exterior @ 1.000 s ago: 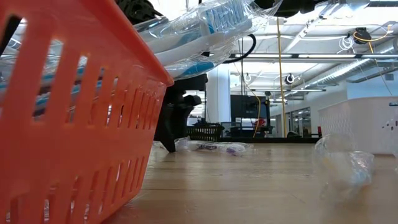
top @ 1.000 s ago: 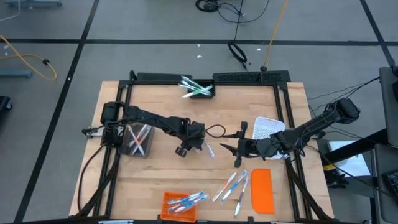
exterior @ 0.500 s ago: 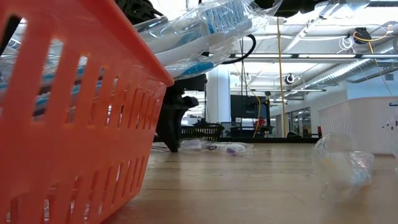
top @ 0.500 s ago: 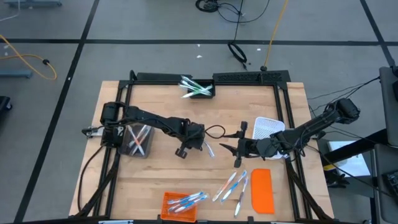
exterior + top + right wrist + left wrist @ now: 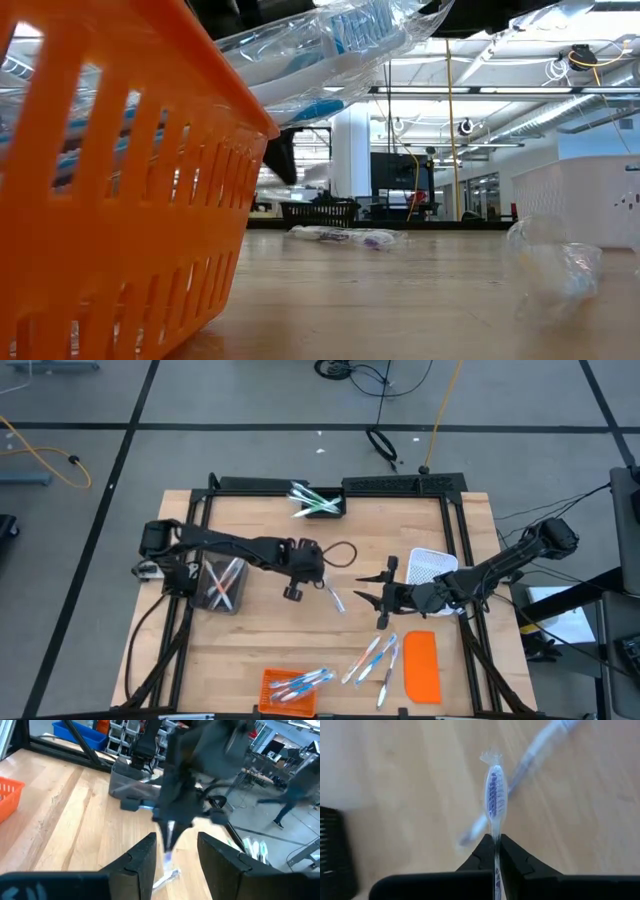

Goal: Pick & Place Toothbrushes
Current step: Put the purple toothbrush into the white bin

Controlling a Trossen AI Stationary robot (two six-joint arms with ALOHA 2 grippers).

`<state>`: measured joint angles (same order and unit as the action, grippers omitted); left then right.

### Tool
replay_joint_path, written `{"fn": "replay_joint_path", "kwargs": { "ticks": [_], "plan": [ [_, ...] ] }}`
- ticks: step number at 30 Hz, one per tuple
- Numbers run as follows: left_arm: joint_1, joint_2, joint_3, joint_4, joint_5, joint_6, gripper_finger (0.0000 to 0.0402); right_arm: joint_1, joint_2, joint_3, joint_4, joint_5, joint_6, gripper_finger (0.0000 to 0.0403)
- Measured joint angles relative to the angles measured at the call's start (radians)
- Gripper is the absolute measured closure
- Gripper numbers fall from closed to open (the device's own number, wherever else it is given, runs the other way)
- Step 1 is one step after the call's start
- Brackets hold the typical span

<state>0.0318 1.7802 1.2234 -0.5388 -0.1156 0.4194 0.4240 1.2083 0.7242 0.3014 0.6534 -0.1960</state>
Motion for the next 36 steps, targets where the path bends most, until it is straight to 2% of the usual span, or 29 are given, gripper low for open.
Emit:
{"fn": "replay_joint_path", "kwargs": {
  "ticks": [7, 14, 20, 36],
  "plan": [
    [0.014, -0.125, 0.001, 0.099, 0.004, -0.064, 0.0400, 0.000, 0.000, -0.006, 0.051, 0.000, -0.031, 0.0268],
    [0.014, -0.199, 0.002, 0.267, 0.078, -0.063, 0.0399, 0.000, 0.000, -0.006, 0.066, 0.000, -0.034, 0.0268],
    [0.014, -0.204, 0.003, 0.350, 0.142, -0.062, 0.0399, -0.016, 0.000, -0.006, 0.083, 0.000, -0.035, 0.0268],
    [-0.030, -0.204, 0.003, 0.427, 0.145, -0.048, 0.0398, -0.077, 0.000, -0.006, 0.124, 0.000, -0.026, 0.0268]
  ]
}}
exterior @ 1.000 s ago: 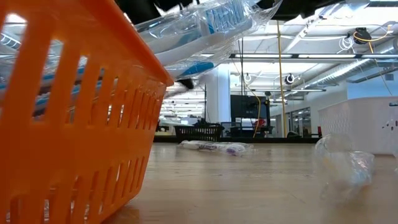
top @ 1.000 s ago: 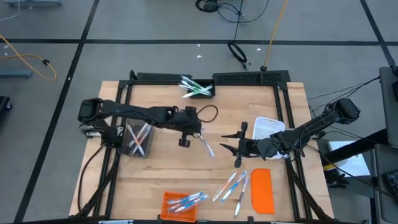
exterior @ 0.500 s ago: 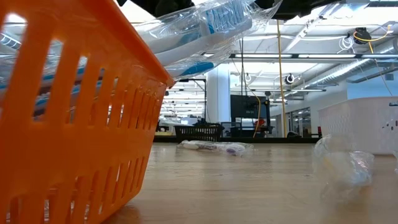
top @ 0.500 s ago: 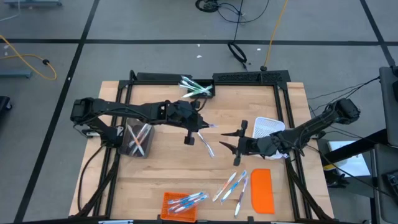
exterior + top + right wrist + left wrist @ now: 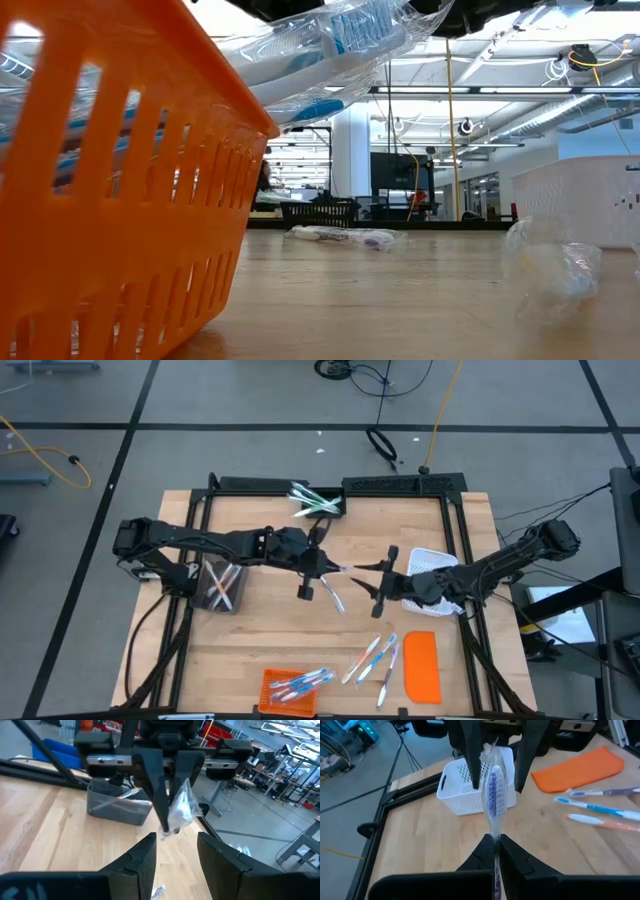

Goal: Pick & Place Toothbrushes
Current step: Put the purple toothbrush into the white bin

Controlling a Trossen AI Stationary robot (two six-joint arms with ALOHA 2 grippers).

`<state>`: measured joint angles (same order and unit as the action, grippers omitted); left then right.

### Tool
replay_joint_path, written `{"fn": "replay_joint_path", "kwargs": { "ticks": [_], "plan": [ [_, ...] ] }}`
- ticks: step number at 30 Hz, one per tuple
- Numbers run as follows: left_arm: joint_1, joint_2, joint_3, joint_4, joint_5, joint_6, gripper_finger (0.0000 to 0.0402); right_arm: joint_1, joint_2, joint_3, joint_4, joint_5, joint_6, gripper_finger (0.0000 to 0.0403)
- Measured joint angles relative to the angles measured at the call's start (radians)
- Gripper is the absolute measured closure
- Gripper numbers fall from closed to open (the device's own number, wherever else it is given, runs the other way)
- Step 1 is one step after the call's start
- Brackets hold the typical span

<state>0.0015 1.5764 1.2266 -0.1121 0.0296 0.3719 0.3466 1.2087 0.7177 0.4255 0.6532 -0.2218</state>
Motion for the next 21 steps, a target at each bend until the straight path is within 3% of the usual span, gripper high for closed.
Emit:
{"fn": "replay_joint_path", "kwargs": {
  "ticks": [7, 13, 21],
  "plan": [
    [-0.005, 0.009, 0.000, 0.065, 0.011, 0.004, 0.0398, -0.017, 0.000, 0.000, 0.060, -0.013, -0.003, 0.0268],
    [-0.006, 0.026, 0.000, 0.122, 0.019, 0.009, 0.0398, -0.045, 0.000, 0.000, 0.112, -0.154, -0.007, 0.0268],
    [-0.013, 0.073, 0.000, 0.181, 0.022, 0.015, 0.0396, -0.078, 0.000, -0.001, 0.121, -0.159, -0.002, 0.0268]
  ]
}}
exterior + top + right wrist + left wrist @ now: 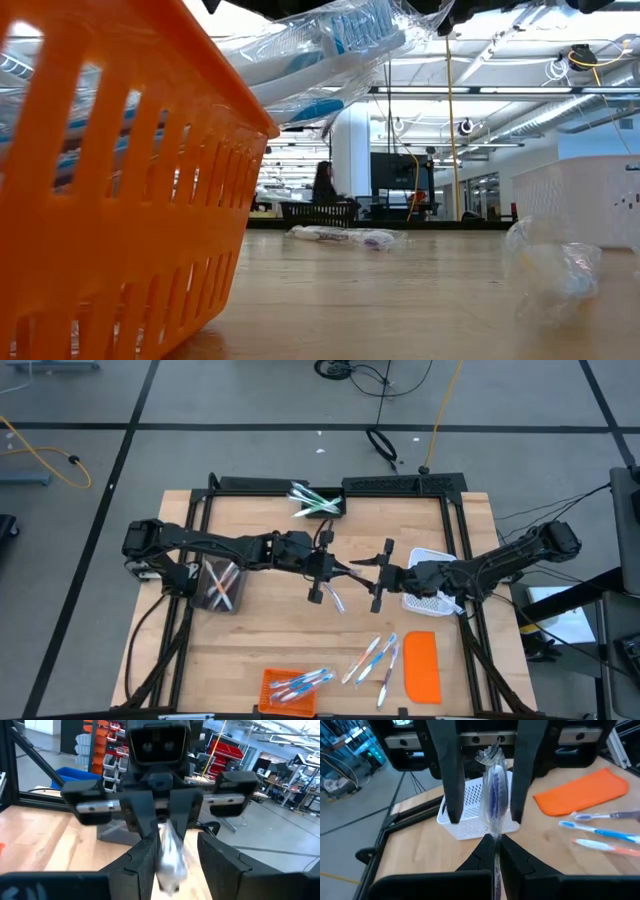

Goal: Pick & Place Toothbrushes
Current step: Put the purple toothbrush into the white bin

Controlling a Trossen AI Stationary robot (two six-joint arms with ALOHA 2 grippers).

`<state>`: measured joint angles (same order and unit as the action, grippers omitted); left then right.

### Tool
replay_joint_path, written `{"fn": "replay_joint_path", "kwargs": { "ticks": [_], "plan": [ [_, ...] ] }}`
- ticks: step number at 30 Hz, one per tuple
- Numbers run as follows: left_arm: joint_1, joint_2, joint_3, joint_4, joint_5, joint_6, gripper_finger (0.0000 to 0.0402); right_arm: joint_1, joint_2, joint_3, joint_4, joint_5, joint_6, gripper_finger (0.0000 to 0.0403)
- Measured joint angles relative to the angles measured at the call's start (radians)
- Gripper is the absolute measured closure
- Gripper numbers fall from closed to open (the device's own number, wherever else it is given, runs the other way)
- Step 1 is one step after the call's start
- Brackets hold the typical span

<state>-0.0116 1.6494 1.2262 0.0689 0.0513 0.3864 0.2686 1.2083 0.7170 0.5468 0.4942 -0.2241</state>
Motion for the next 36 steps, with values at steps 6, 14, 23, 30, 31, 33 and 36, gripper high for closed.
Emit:
{"fn": "replay_joint_path", "kwargs": {
  "ticks": [6, 14, 23, 30, 31, 33, 36],
  "plan": [
    [0.000, 0.007, 0.000, -0.008, -0.037, 0.003, 0.0396, -0.001, 0.000, 0.000, -0.007, 0.000, 0.002, 0.0268],
    [0.000, 0.010, 0.000, -0.004, -0.043, 0.004, 0.0394, -0.001, 0.000, 0.000, -0.013, 0.000, 0.002, 0.0268],
    [0.000, 0.009, 0.000, 0.013, -0.043, 0.004, 0.0394, -0.001, 0.000, 0.000, -0.027, 0.001, 0.002, 0.0268],
    [0.000, 0.009, 0.000, 0.012, -0.043, 0.004, 0.0395, -0.001, 0.000, 0.000, -0.027, 0.001, 0.002, 0.0269],
    [0.000, 0.009, 0.000, 0.011, -0.043, 0.004, 0.0394, -0.001, 0.000, 0.000, -0.027, 0.001, 0.002, 0.0271],
    [0.000, 0.009, 0.000, 0.011, -0.043, 0.004, 0.0394, -0.001, 0.000, 0.000, -0.028, 0.001, 0.002, 0.0278],
    [0.000, 0.009, 0.000, 0.011, -0.043, 0.004, 0.0399, -0.001, 0.000, 0.000, -0.028, 0.001, 0.002, 0.0300]
  ]
}}
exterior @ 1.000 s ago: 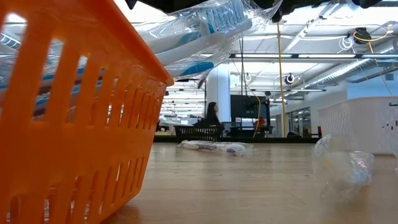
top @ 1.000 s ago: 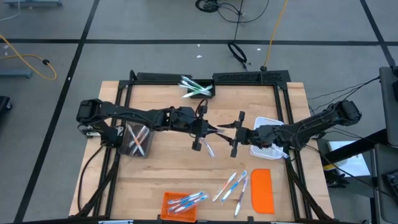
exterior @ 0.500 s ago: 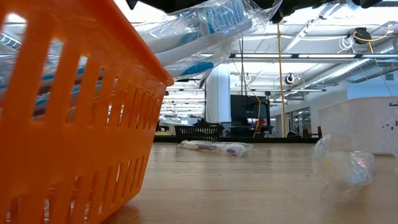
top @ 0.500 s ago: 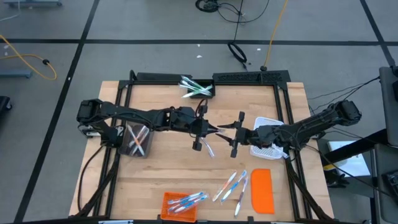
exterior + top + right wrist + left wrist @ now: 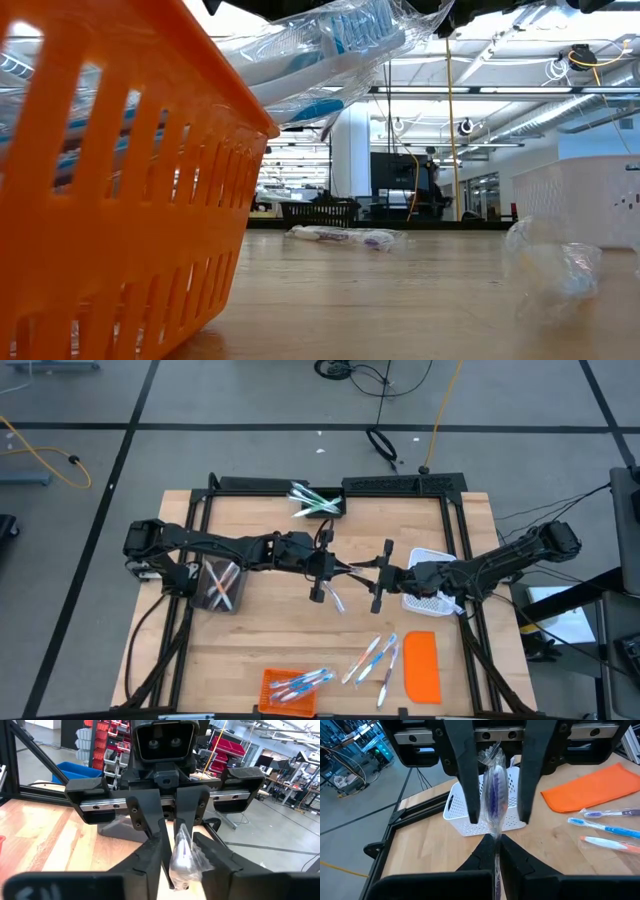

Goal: Pick & Place Toothbrushes
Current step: Put the purple toothbrush into the white bin

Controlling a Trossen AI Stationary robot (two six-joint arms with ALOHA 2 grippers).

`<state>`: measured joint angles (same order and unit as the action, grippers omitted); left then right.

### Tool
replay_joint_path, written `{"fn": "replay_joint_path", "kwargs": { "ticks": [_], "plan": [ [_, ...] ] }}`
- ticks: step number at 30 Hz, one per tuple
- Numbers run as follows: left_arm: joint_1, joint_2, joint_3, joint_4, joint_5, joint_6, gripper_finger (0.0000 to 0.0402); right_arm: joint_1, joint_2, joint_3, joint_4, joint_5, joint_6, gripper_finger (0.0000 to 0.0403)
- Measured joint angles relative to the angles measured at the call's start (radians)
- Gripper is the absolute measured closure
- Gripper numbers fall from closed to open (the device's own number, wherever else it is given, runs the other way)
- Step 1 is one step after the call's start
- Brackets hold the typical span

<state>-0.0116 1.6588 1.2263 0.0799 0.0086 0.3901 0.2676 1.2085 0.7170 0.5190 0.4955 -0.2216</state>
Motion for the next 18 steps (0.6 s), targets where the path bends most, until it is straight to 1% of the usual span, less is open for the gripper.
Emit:
{"fn": "replay_joint_path", "kwargs": {
  "ticks": [5, 14, 18],
  "plan": [
    [0.000, 0.000, 0.000, -0.002, 0.000, 0.000, 0.0389, 0.000, 0.000, 0.000, -0.006, 0.000, 0.000, 0.0362],
    [0.000, 0.000, 0.000, -0.003, 0.000, -0.002, 0.0399, 0.000, 0.000, 0.001, -0.020, 0.002, 0.007, 0.0365],
    [0.000, 0.000, 0.000, -0.003, 0.000, -0.021, 0.0385, 0.000, 0.000, 0.001, -0.020, 0.004, 0.005, 0.0365]
  ]
}}
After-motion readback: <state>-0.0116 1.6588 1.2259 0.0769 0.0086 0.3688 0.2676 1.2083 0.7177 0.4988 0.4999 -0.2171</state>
